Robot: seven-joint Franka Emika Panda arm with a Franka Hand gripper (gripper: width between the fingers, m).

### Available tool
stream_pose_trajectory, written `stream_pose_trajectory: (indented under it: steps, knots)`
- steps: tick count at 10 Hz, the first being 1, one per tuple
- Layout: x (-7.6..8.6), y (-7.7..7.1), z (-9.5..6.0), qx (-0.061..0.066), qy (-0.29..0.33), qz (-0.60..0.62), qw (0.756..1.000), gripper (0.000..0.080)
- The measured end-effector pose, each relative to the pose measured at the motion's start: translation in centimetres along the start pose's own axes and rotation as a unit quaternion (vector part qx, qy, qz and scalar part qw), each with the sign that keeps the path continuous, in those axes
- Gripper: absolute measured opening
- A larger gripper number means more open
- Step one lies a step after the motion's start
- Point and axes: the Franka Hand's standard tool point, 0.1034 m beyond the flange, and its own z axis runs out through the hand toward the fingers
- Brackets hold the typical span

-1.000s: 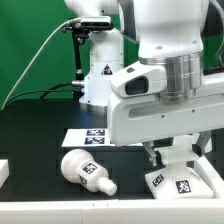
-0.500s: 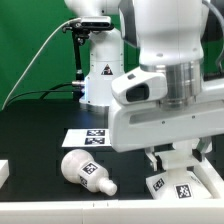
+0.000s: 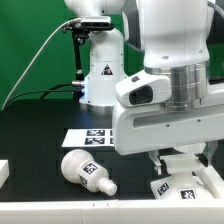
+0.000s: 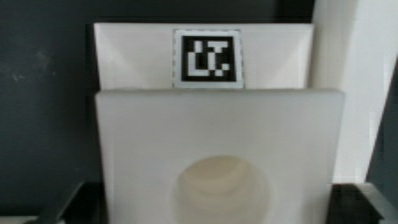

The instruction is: Assemble lamp

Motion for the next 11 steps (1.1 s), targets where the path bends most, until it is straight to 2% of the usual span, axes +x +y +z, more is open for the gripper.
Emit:
stream_pose_trajectory:
  steps: [2,3,4,5,7,9,10,11]
  knots:
    - [0.0,0.0,0.0,0.000,0.000,0.000,1.000,0.0532]
    - [0.0,0.0,0.0,0.000,0.000,0.000,1.000,0.0650]
    - [0.0,0.0,0.0,0.000,0.000,0.000,1.000,0.0684]
    - [0.0,-0.1,-0.2,0.000,0.000,0.001,1.000,0.0684]
    - [0.0,-0.7,-2.9,-0.002,0.008,0.006,1.000,0.0697]
    - [-0.5,-0.2,-6.1,-0.001,0.010,0.054,0.999,0.0699]
    - [-0.5,-0.3,-6.8,0.006,0.010,0.088,0.996,0.0699]
    - [-0.4,-0.5,-6.8,0.017,0.009,0.123,0.992,0.0699]
